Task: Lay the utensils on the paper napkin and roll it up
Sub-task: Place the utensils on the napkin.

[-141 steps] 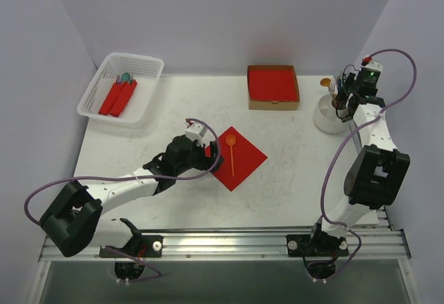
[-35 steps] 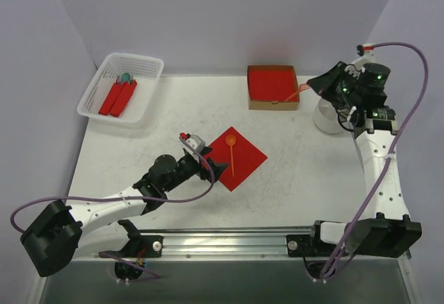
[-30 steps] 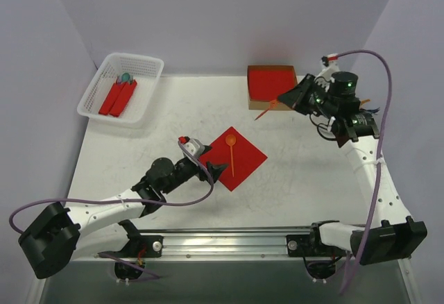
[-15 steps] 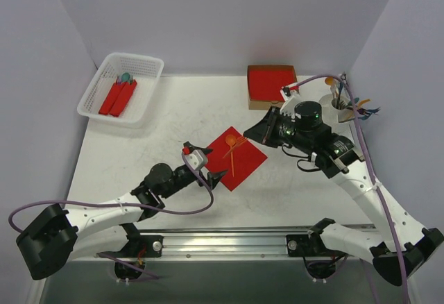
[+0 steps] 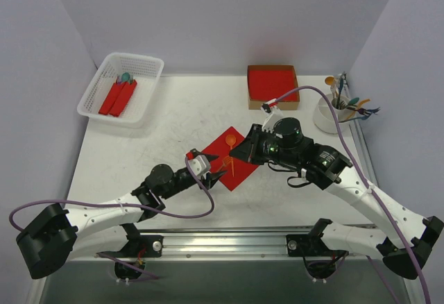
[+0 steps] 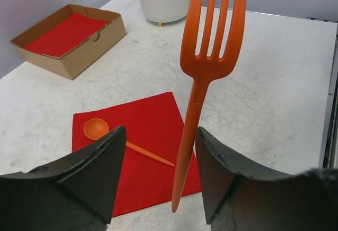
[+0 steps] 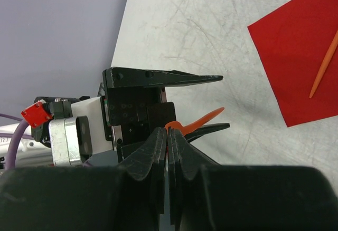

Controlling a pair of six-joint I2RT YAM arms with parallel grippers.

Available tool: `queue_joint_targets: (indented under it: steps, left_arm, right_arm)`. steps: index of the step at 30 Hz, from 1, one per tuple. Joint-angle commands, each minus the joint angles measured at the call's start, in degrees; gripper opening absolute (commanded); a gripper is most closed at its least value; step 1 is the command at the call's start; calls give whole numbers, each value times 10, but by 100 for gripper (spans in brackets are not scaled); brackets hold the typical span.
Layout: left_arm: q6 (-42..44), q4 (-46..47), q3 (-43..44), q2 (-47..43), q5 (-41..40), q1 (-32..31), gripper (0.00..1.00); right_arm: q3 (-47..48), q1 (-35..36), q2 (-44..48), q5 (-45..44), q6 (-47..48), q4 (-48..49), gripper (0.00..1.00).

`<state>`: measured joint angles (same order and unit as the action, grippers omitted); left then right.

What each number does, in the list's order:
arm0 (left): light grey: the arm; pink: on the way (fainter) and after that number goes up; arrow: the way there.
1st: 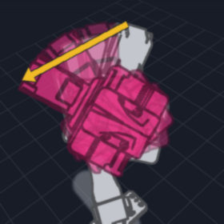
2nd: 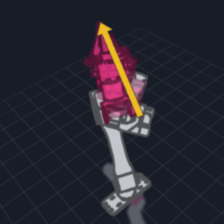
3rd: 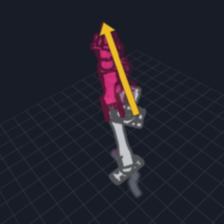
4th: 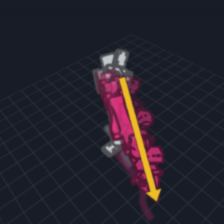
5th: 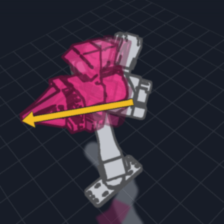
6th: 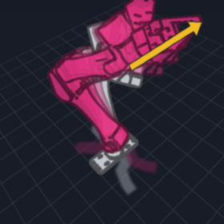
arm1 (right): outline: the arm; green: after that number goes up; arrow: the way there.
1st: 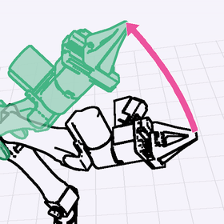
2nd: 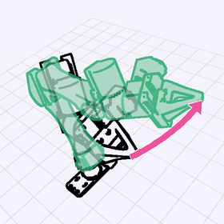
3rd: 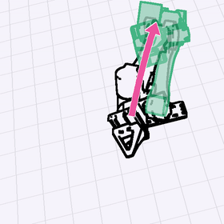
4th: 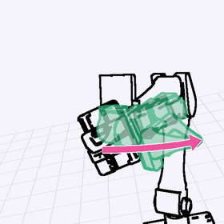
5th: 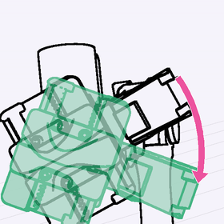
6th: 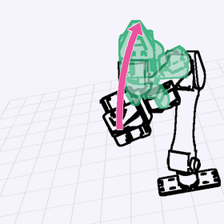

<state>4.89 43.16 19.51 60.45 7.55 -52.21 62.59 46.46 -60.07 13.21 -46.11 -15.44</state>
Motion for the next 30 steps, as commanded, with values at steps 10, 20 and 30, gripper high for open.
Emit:
queue_joint_targets:
  steps: [10, 20, 30]
  left_arm:
    - [14, 0, 24, 3, 45, -4, 15]
    - [-129, -79, 80, 41, -87, -2, 2]
    - [-346, -321, 276, 153, -155, 8, 2]
  right_arm:
    - [14, 10, -14, -36, 6, 10, 2]
    - [16, 0, 62, -200, 12, 8, 55]
    - [-30, -8, 128, -310, 2, -6, 55]
